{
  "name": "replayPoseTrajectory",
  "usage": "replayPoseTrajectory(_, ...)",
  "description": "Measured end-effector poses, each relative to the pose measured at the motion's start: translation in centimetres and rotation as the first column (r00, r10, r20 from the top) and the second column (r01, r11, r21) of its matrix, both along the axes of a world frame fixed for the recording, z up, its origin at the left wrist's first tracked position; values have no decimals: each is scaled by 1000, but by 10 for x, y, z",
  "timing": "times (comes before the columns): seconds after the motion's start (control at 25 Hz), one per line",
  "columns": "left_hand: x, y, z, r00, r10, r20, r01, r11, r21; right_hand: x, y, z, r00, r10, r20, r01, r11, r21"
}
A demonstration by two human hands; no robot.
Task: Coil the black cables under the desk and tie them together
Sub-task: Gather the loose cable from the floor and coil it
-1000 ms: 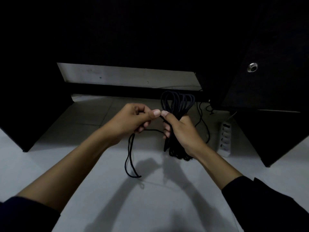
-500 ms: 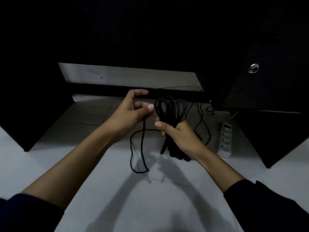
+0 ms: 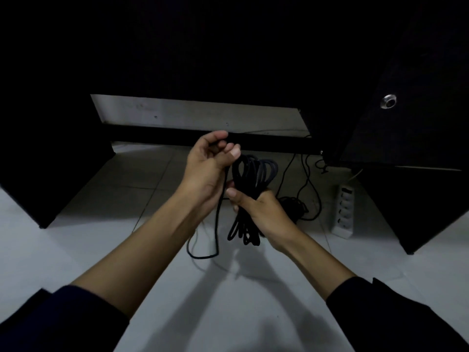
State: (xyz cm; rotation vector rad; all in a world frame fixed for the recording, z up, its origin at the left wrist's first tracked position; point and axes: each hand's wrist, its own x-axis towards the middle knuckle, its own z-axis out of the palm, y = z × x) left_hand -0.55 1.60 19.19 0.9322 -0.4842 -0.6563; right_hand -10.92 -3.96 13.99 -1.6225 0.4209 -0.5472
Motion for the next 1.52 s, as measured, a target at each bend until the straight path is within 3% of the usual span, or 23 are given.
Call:
replayPoseTrajectory(0.12,0,-4,1,978,-19,-209,-3,995,-105,2,3,3,1000,5,-5,-5,999,43)
replayPoseTrajectory(0.24,2,-3,0,968,-55,-246,26,992,-122,1,3,5,999,30,-40,-27,997,76)
replayPoseTrajectory(0.32,2,-1,1,985,-55,-162,38,994,-103,0,2,7,997,23,-72,-19,998,60)
replayPoseTrajectory(0.48,0,11,3,976,36,214,-55,995,83,0,-1,12,995,-3,-95,6,999,41)
replayPoseTrajectory(0.6,-5,26,-15,924,-106,368,-11,953,303,-1,-8,18,994,-52,-100,52,999,-9)
replayPoseTrajectory(0.68,-11,32,-29,883,-271,384,99,905,413,-2,-9,20,992,-53,-113,47,998,-50)
replayPoseTrajectory(0.8,-23,28,-41,834,-369,411,178,884,431,3,-7,17,993,-37,-109,30,997,-69)
replayPoseTrajectory(1.08,-43,9,-43,906,-242,348,105,923,370,7,2,20,994,-94,-57,99,991,90)
replayPoseTrajectory(1.28,-38,9,-55,900,-368,233,272,893,359,-9,-1,32,997,53,-64,-34,964,263)
replayPoseTrajectory(1.36,-38,8,-57,903,-359,236,273,904,328,-7,-5,25,999,35,-35,-22,949,316)
replayPoseTrajectory(1.52,-31,9,-64,903,-340,263,251,913,321,-3,-10,16,987,150,-47,-124,926,356)
